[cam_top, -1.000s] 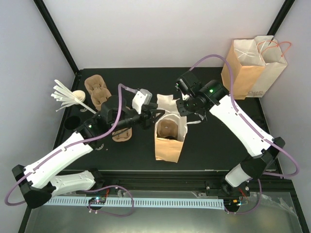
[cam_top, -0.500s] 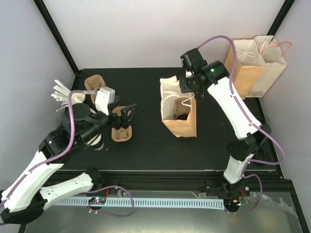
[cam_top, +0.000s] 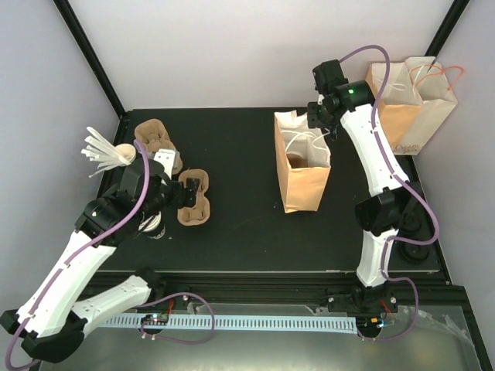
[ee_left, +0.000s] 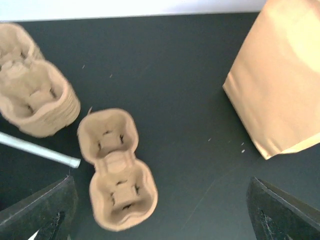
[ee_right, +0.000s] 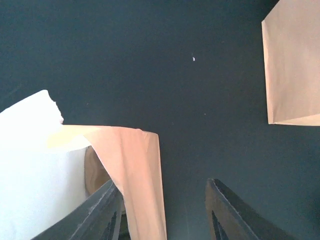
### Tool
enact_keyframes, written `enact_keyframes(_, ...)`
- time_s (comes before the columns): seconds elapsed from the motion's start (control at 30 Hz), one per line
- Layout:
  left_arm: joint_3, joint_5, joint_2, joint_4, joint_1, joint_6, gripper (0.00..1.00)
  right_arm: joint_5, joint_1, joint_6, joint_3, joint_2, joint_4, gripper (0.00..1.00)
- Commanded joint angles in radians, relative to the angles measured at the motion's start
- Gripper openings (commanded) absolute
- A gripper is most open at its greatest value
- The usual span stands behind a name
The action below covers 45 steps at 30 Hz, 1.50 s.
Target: Pack the takeout coffee
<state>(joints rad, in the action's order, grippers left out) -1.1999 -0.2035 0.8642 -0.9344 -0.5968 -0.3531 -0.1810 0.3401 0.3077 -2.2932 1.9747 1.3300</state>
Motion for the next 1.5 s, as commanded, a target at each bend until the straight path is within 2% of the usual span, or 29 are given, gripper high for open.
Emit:
enact_keyframes(0.0,-0.004,-0.01,-0.019,-0.173,0.032,-0.057,0.94,-0.044,0.004,-0.04,-0.007,-0.054,0.018,0.5)
enact_keyframes(0.07,0.035,0.019,-0.023,-0.197,0.039,-0.079,0.91,-0.064,0.004,-0.041,0.001,-0.078,0.019,0.53)
enact_keyframes(0.17,0.095,0.031,-0.031,-0.218,0.042,-0.097,0.75,-0.062,0.005,-0.042,-0.004,-0.117,0.022,0.6)
enact_keyframes(0.23,0.124,0.001,-0.035,-0.225,0.05,-0.103,0.66,-0.053,0.009,-0.044,-0.003,-0.149,0.023,0.62)
enact_keyframes(0.3,0.139,-0.054,-0.041,-0.237,0.061,-0.116,0.62,-0.043,0.017,-0.05,0.007,-0.189,0.015,0.63)
enact_keyframes(0.4,0.156,-0.118,-0.052,-0.248,0.114,-0.102,0.58,-0.013,0.029,-0.06,0.043,-0.271,-0.021,0.66)
enact_keyframes(0.5,0.167,-0.083,-0.051,-0.229,0.217,-0.067,0.55,0.03,0.04,-0.063,0.094,-0.346,-0.062,0.66)
enact_keyframes(0.67,0.165,-0.05,-0.039,-0.203,0.309,-0.027,0.58,0.162,0.054,-0.071,0.232,-0.466,-0.16,0.69)
enact_keyframes(0.77,0.159,-0.035,-0.003,-0.205,0.34,0.003,0.6,0.175,0.056,-0.074,0.276,-0.487,-0.18,0.71)
enact_keyframes(1.1,0.151,-0.01,0.103,-0.221,0.371,0.044,0.59,0.219,0.056,-0.079,0.271,-0.504,-0.178,0.72)
enact_keyframes(1.37,0.139,-0.034,0.166,-0.228,0.388,0.034,0.43,0.242,0.056,-0.09,0.272,-0.539,-0.19,0.72)
enact_keyframes(1.47,0.138,-0.046,0.182,-0.234,0.39,0.027,0.41,0.25,0.056,-0.087,0.288,-0.559,-0.2,0.72)
